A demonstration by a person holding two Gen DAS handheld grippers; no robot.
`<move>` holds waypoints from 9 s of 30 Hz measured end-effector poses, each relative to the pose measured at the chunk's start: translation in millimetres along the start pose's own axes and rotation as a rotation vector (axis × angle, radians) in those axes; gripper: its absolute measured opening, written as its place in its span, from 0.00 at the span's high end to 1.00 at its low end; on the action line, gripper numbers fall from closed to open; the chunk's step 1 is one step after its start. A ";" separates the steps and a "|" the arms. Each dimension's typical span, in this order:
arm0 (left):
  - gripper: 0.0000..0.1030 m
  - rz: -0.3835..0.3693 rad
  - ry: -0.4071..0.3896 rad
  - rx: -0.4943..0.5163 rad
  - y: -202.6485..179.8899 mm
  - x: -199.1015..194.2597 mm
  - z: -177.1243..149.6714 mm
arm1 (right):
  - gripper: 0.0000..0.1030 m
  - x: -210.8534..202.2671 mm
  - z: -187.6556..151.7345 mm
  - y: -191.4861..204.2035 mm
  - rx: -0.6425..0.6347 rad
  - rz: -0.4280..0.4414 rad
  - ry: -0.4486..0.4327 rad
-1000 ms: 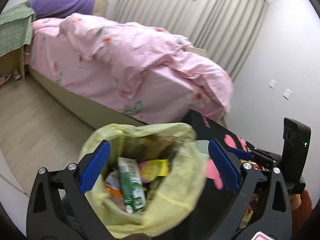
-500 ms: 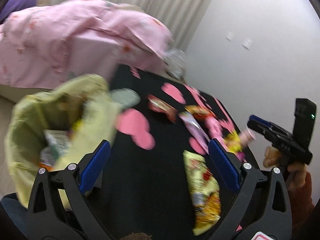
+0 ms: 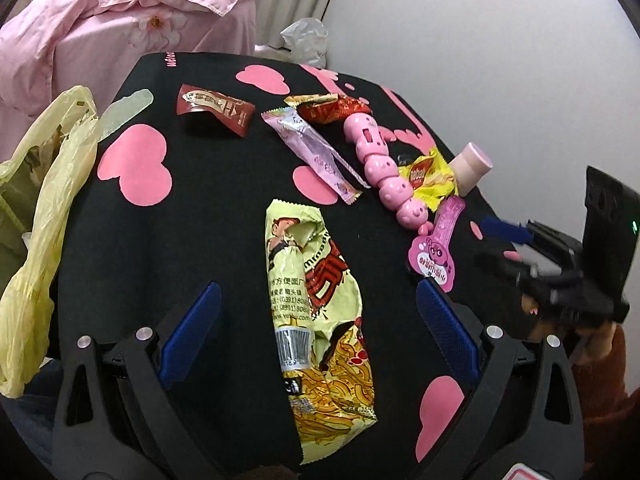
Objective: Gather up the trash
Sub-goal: 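Move the left tool back over the table while the right tool grasps the pink lollipop pack, then grasp the yellow noodle snack wrapper with the left tool, then carry the noodle wrapper and pink lollipop pack over the yellow bag, then open both tools to drop the wrapper and lollipop pack into the bag, then move both tools back over the table toward the remaining snacks, then grasp the red snack bag with the left tool while the right tool grasps the yellow Nabati wafer, then carry the red snack bag and Nabati wafer over the yellow bag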
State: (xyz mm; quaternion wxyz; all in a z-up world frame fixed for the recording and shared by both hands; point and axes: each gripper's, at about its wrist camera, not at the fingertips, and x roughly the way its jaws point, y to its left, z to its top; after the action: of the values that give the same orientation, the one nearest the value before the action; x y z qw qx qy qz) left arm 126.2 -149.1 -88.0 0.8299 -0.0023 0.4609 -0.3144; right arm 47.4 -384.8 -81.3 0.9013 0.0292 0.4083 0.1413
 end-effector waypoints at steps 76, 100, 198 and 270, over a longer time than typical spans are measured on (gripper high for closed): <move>0.66 0.178 -0.302 0.079 -16.5 -86.3 31.1 | 0.53 -32.5 -5.5 30.1 0.025 -0.125 -0.153; 0.66 0.477 -0.641 -0.183 120.5 -223.2 6.2 | 0.53 -25.7 103.9 178.8 -0.317 0.004 -0.272; 0.09 -0.025 -0.108 0.298 31.5 33.9 95.3 | 0.43 31.8 10.6 -12.0 0.042 -0.108 0.012; 0.15 -0.075 -0.068 0.094 26.1 -34.8 -7.0 | 0.85 15.3 29.2 -43.9 0.254 -0.196 -0.057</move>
State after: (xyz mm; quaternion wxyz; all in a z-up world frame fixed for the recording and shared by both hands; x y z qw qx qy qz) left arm 121.3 -107.9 -73.2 0.8319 0.0088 0.4168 -0.3663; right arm 88.9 -420.8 -80.4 0.9110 0.1068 0.3983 -0.0010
